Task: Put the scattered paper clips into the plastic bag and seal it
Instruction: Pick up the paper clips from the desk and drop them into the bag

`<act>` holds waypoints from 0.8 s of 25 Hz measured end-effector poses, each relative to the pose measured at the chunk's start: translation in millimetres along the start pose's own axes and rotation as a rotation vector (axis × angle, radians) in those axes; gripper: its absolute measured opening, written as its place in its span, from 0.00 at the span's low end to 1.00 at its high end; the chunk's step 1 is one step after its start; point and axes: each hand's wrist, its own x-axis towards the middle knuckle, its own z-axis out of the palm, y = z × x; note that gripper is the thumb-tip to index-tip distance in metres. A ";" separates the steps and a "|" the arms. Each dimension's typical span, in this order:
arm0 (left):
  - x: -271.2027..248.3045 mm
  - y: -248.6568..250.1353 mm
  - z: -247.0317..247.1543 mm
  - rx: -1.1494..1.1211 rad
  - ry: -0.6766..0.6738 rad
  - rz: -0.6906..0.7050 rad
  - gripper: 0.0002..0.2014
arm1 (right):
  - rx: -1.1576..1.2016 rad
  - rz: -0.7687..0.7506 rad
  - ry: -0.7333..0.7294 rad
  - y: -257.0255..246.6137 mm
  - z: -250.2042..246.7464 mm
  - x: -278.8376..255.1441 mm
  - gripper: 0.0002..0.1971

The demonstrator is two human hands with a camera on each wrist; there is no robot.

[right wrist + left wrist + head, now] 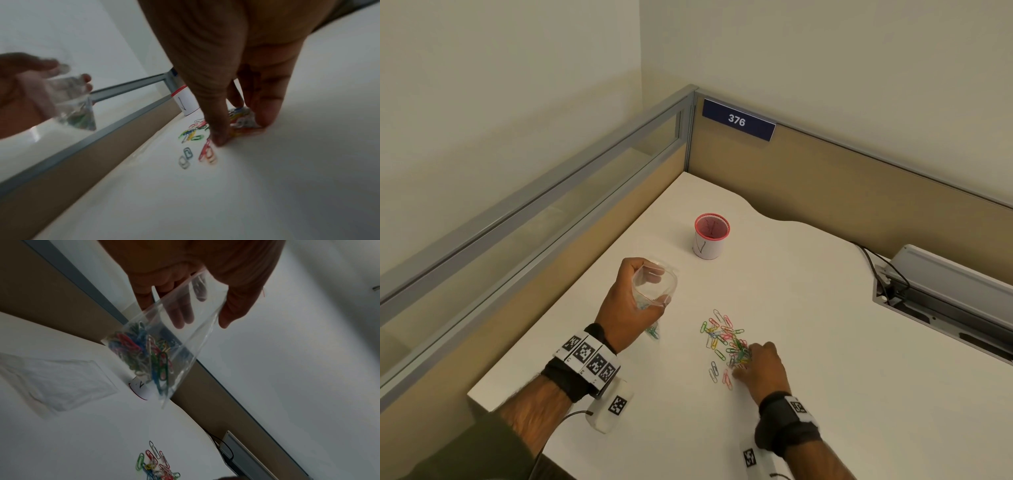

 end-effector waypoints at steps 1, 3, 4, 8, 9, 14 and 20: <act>0.1 0.0 -0.7 0.008 -0.001 -0.001 0.28 | 0.034 0.011 0.034 -7.3 -0.4 7.8 0.21; 1.8 1.0 -2.8 0.019 -0.004 0.008 0.28 | 0.120 0.006 0.084 -19.3 -3.9 22.7 0.14; 3.2 2.2 -3.1 0.020 -0.003 0.014 0.28 | 0.155 0.000 0.109 -21.8 -6.8 29.1 0.12; 7.1 4.3 -5.0 0.015 0.020 0.017 0.26 | 0.181 -0.028 0.118 -19.9 -25.7 33.3 0.16; 7.4 4.1 -5.1 0.017 0.021 0.014 0.26 | 0.154 -0.054 0.075 -20.0 -28.5 26.9 0.18; 5.5 1.0 -4.1 0.020 0.023 -0.012 0.26 | -0.074 -0.263 -0.075 -16.9 -8.2 -20.3 0.22; 3.7 -1.5 -3.1 0.031 0.000 -0.028 0.27 | 0.039 -0.110 0.036 -9.7 -13.2 10.7 0.15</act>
